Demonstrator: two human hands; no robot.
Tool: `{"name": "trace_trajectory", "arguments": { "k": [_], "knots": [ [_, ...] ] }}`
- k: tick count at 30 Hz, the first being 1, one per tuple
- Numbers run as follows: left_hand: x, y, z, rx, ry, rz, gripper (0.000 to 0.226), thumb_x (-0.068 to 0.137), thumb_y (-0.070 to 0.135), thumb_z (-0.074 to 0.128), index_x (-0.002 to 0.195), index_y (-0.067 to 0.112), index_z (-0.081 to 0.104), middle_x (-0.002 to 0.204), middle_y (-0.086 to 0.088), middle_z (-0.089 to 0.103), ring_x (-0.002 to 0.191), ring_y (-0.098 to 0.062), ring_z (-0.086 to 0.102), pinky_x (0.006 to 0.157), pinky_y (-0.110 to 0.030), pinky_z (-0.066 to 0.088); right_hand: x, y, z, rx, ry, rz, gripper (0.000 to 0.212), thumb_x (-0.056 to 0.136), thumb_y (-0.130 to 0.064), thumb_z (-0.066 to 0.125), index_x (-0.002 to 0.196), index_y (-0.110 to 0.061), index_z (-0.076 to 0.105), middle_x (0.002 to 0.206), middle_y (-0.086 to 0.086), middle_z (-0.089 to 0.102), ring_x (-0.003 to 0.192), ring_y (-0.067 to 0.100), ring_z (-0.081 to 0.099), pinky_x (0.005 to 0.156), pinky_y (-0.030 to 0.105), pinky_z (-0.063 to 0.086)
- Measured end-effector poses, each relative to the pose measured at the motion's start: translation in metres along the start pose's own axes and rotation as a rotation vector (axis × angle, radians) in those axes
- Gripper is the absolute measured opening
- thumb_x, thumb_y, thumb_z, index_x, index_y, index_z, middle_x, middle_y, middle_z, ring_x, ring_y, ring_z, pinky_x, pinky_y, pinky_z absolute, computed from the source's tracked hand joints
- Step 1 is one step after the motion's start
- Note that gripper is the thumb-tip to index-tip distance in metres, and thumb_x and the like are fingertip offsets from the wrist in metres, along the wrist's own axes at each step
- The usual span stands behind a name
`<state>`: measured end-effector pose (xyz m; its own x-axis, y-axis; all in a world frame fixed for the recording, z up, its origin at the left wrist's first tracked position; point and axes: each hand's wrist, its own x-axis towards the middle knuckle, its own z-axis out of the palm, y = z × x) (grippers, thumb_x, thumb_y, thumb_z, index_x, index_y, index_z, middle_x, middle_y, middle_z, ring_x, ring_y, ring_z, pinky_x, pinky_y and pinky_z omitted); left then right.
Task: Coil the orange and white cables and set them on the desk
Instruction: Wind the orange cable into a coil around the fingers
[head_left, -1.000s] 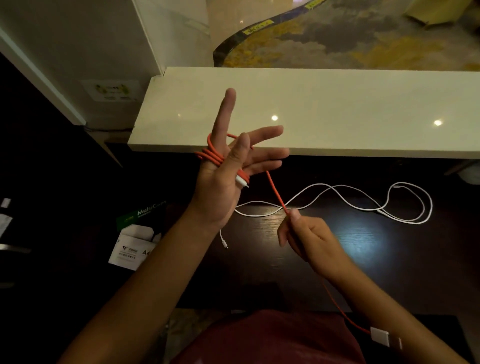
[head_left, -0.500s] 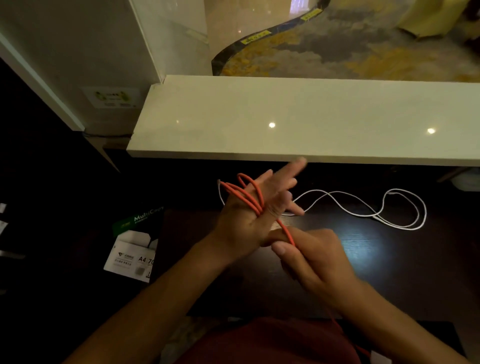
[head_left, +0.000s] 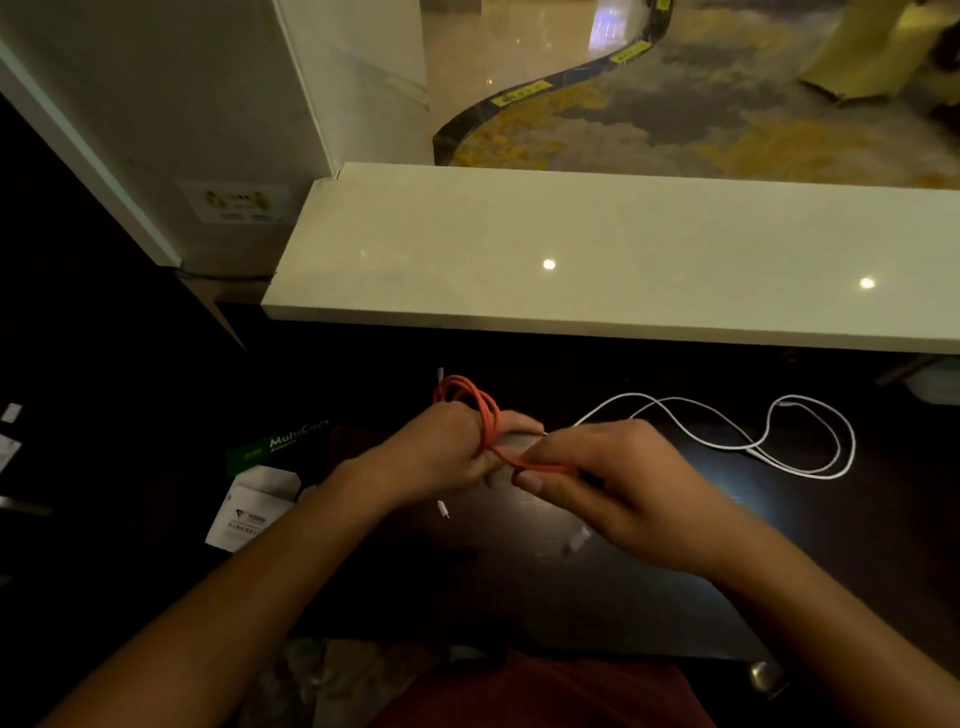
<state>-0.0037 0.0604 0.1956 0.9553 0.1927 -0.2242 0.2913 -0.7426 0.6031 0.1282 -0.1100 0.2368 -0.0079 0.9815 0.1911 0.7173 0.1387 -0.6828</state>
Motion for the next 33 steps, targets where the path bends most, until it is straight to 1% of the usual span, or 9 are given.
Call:
{"name": "trace_trajectory", "arguments": {
  "k": [4, 8, 11, 15, 19, 22, 27, 30, 33],
  "knots": [
    [0.000, 0.021, 0.007, -0.251, 0.066, 0.058, 0.037, 0.091, 0.012, 0.067, 0.072, 0.044, 0.065, 0.062, 0.019, 0.065, 0.066, -0.002, 0.066, 0.068, -0.022, 0.049, 0.015, -0.013, -0.028, 0.102, 0.023, -0.060, 0.015, 0.095, -0.023, 0.070, 0.088, -0.011, 0.076, 0.076, -0.007, 0.073, 0.066, 0.001, 0.067, 0.062, 0.013, 0.046],
    [-0.011, 0.062, 0.014, -0.393, -0.033, 0.208, 0.011, 0.095, 0.025, 0.069, 0.091, 0.019, 0.076, 0.068, 0.012, 0.067, 0.065, -0.001, 0.065, 0.072, -0.026, 0.054, 0.022, -0.014, -0.061, 0.286, 0.078, -0.017, 0.016, 0.082, -0.022, 0.081, 0.076, -0.009, 0.074, 0.067, 0.003, 0.069, 0.056, 0.012, 0.061, 0.053, 0.025, 0.045],
    [-0.019, 0.074, 0.006, -0.525, -0.178, 0.379, 0.035, 0.092, 0.043, 0.064, 0.084, 0.010, 0.072, 0.074, -0.002, 0.071, 0.073, -0.020, 0.067, 0.073, -0.043, 0.052, 0.033, -0.005, -0.069, 0.424, 0.156, -0.002, 0.014, 0.078, -0.041, 0.083, 0.074, -0.030, 0.074, 0.066, 0.002, 0.066, 0.056, 0.015, 0.054, 0.056, 0.028, 0.042],
    [-0.028, 0.055, 0.001, -0.923, -0.302, 0.346, 0.089, 0.084, 0.081, 0.044, 0.088, -0.006, 0.062, 0.052, 0.016, 0.047, 0.045, 0.003, 0.038, 0.060, -0.034, 0.050, 0.042, 0.022, -0.047, 0.598, 0.292, 0.138, 0.036, 0.070, -0.064, 0.079, 0.066, -0.030, 0.071, 0.060, 0.001, 0.056, 0.057, 0.015, 0.045, 0.055, 0.027, 0.034],
    [-0.020, 0.080, -0.024, -1.251, -0.484, 0.500, 0.066, 0.091, 0.064, 0.036, 0.092, 0.002, 0.057, 0.038, -0.001, 0.024, 0.034, -0.010, 0.018, 0.052, -0.019, 0.033, 0.042, 0.035, -0.008, 0.739, 0.276, 0.270, 0.045, 0.074, -0.067, 0.076, 0.061, -0.025, 0.064, 0.055, 0.004, 0.045, 0.051, 0.009, 0.037, 0.049, 0.027, 0.027],
    [-0.017, 0.083, -0.027, -1.262, -0.428, 0.508, 0.052, 0.094, 0.047, 0.035, 0.096, 0.000, 0.058, 0.038, -0.006, 0.027, 0.036, -0.020, 0.028, 0.053, -0.041, 0.039, 0.037, 0.042, 0.012, 0.635, 0.204, 0.292, 0.036, 0.092, -0.028, 0.072, 0.057, -0.028, 0.064, 0.055, -0.013, 0.052, 0.052, 0.000, 0.044, 0.053, 0.017, 0.037],
    [-0.012, 0.063, -0.027, -1.162, -0.198, 0.495, 0.041, 0.099, 0.020, 0.027, 0.127, 0.002, 0.051, 0.067, -0.006, 0.062, 0.063, -0.049, 0.050, 0.067, -0.060, 0.040, 0.025, 0.030, 0.026, 0.643, 0.182, 0.440, 0.037, 0.091, 0.005, 0.066, 0.081, -0.030, 0.067, 0.066, -0.003, 0.069, 0.068, -0.005, 0.065, 0.068, 0.015, 0.050],
    [-0.003, 0.048, -0.026, -1.155, -0.073, 0.412, 0.044, 0.098, 0.019, 0.037, 0.139, 0.006, 0.045, 0.099, -0.012, 0.071, 0.083, -0.042, 0.061, 0.069, -0.065, 0.039, 0.017, 0.028, 0.030, 0.740, 0.193, 0.430, 0.029, 0.103, -0.011, 0.054, 0.077, -0.011, 0.065, 0.071, 0.041, 0.055, 0.055, 0.047, 0.050, 0.062, 0.043, 0.042],
    [0.004, 0.037, -0.026, -1.091, 0.024, 0.342, 0.042, 0.099, 0.015, 0.043, 0.140, 0.007, 0.047, 0.119, -0.021, 0.068, 0.087, -0.066, 0.053, 0.067, -0.074, 0.038, 0.014, 0.034, 0.033, 0.690, 0.076, 0.446, 0.034, 0.108, -0.021, 0.047, 0.090, 0.001, 0.065, 0.053, 0.005, 0.053, 0.046, 0.023, 0.047, 0.058, 0.036, 0.041]
  ]
}}
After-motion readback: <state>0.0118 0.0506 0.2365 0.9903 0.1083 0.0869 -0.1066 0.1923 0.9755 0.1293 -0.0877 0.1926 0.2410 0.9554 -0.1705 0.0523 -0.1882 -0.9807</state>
